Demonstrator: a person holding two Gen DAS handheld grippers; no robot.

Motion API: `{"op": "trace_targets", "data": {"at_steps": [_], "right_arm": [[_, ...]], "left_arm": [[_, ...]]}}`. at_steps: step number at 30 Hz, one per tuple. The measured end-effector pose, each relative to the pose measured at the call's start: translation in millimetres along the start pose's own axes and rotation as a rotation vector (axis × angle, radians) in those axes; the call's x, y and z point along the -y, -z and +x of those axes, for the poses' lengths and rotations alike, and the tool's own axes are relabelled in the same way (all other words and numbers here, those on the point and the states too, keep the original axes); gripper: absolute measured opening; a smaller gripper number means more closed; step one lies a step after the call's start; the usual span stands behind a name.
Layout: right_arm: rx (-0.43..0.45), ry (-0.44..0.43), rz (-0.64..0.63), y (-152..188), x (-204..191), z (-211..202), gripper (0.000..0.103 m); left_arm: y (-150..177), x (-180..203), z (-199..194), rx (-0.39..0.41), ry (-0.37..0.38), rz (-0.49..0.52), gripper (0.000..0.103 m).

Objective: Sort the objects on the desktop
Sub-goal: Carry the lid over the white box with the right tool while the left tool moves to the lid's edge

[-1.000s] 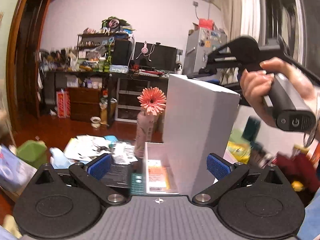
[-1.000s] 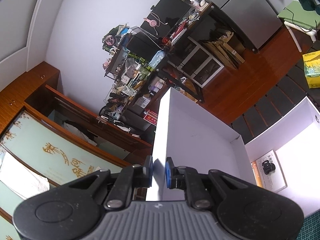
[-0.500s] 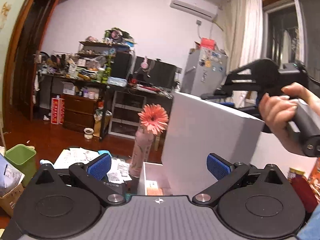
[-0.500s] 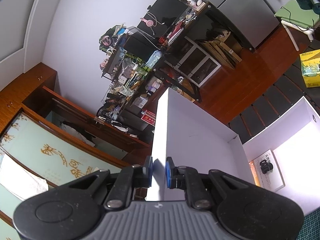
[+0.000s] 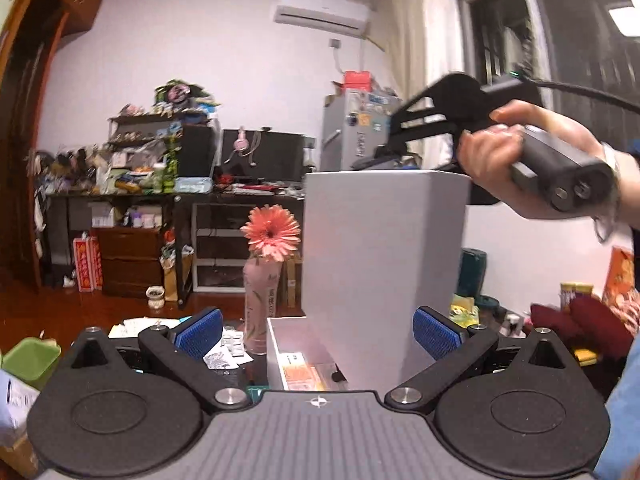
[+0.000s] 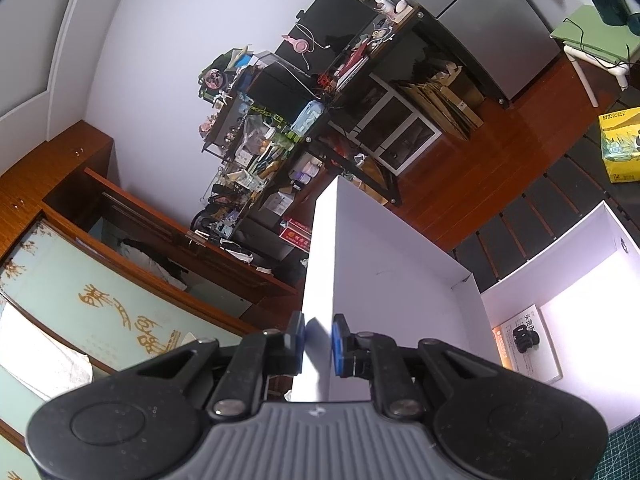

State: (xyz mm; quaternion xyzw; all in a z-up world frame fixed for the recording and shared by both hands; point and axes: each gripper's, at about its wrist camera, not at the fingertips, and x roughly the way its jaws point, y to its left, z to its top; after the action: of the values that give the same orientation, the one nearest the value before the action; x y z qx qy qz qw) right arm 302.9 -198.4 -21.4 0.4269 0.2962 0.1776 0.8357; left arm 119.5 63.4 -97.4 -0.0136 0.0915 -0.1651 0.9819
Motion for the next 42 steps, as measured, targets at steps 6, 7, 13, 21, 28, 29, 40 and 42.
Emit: {"op": "trace_targets", "data": {"at_steps": [6,7,13,21,28,29,40,42], "right_arm": [[-0.002,0.005,-0.001,-1.1,0.4,-1.6,0.013],[-0.001,0.004,0.0,-1.3,0.8,-2.0,0.013],[-0.002,-0.001,0.004,-2.9,2.5,-3.3,0.013],[-0.007,-0.001,-0.004,-6.3,4.9,-6.1,0.013],[-0.003,-0.011,0.008,-12.1,12.5,-11.2,0.014],[-0.002,-0.01,0.007,-12.9,13.2,-12.3,0.014],[-0.001,0.02,-0.031,-22.2,15.8,-22.3,0.016],[-0.001,0.027,-0.039,-22.8,15.2,-23.9,0.017]], "left_arm": [[2.2,12.0,6.5,-0.005,0.035,0.018,0.095],[2.1,14.7,7.9,-0.009,0.043,0.024,0.093],[-0.9,30.5,18.0,-0.027,0.057,0.033,0.08],[-1.3,35.3,35.7,-0.055,0.052,-0.036,0.074],[-1.5,53.3,41.9,-0.044,0.029,0.05,0.074],[-1.0,55.5,43.7,-0.049,0.03,0.053,0.074],[9.7,78.9,55.4,-0.087,0.057,0.102,0.042],[12.6,83.1,56.6,-0.09,0.051,0.111,0.041]]}}
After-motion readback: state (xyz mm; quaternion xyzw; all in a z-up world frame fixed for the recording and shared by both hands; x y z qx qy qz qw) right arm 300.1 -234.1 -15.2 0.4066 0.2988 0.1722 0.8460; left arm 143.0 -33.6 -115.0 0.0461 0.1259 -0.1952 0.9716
